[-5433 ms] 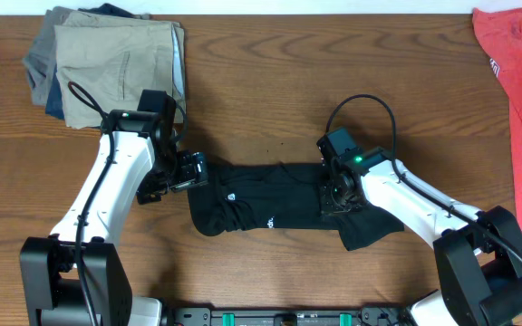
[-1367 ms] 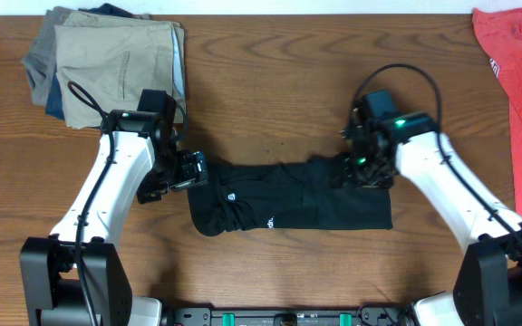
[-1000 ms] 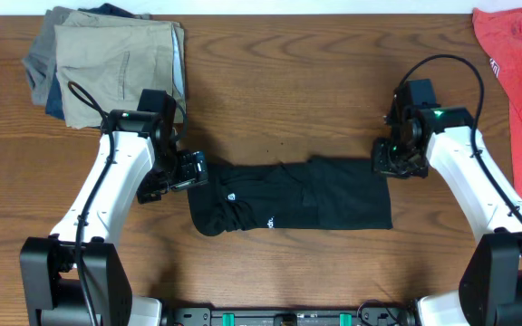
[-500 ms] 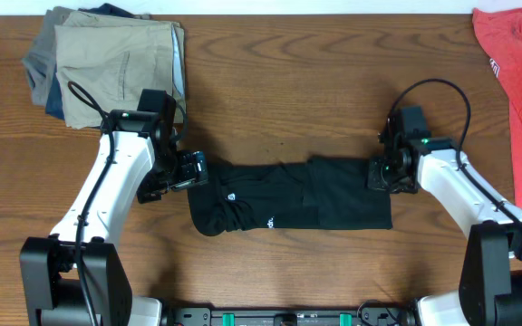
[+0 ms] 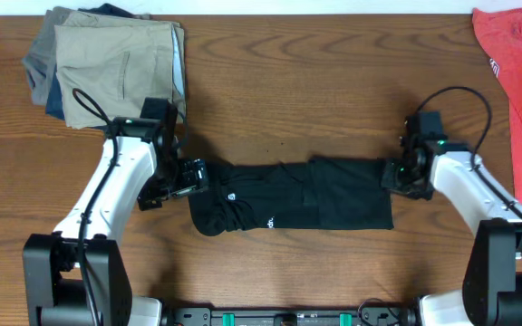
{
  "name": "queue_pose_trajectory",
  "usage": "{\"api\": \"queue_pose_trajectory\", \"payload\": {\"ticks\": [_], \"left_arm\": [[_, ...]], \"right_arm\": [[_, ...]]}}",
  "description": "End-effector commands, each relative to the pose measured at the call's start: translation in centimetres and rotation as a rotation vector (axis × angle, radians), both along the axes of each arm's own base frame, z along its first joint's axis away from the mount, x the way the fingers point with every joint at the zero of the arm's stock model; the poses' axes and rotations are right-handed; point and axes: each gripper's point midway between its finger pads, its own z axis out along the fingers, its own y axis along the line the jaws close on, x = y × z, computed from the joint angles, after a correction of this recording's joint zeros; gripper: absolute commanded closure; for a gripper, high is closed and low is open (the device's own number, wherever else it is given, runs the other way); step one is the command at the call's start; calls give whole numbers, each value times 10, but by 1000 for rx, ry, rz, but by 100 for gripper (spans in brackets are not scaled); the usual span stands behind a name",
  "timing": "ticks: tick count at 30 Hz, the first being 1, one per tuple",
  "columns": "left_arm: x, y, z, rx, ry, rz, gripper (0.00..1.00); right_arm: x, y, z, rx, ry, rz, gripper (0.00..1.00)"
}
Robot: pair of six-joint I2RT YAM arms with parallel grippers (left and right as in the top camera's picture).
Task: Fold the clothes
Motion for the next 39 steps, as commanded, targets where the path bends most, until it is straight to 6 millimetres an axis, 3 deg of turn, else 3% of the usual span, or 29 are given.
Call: {"api": "queue_pose_trajectory", "payload": {"ticks": [1, 2, 4, 5, 8, 14, 20, 23, 30, 39], "left_arm": [[-4, 2, -6, 5, 4, -1, 4], [-3, 1, -7, 4, 1, -1, 4], [-2, 0, -8, -4, -5, -7, 4], [-1, -3, -8, -24, -14, -34, 4], [5, -12, -6, -82, -42, -85, 4], [15, -31, 5, -302, -100, -106, 4], [23, -10, 1, -319, -117, -48, 4], [23, -4, -6, -326, -101, -45, 4], [20, -21, -25, -448, -25, -55, 4], [4, -21, -46, -457, 63, -65, 4]], "right_arm": [[29, 12, 36, 91, -81, 0, 40], [31, 12, 42, 90, -82, 0, 24], [35, 12, 53, 88, -86, 8, 2], [37, 12, 58, 85, -92, 20, 1], [43, 5, 66, 50, -111, 38, 1], [45, -36, 68, -18, -116, -62, 1], [31, -72, 65, -30, -74, -171, 1], [21, -75, 64, -22, -36, -188, 1], [22, -74, 64, -16, -42, -188, 1], [22, -74, 64, -16, -42, -188, 1]]}}
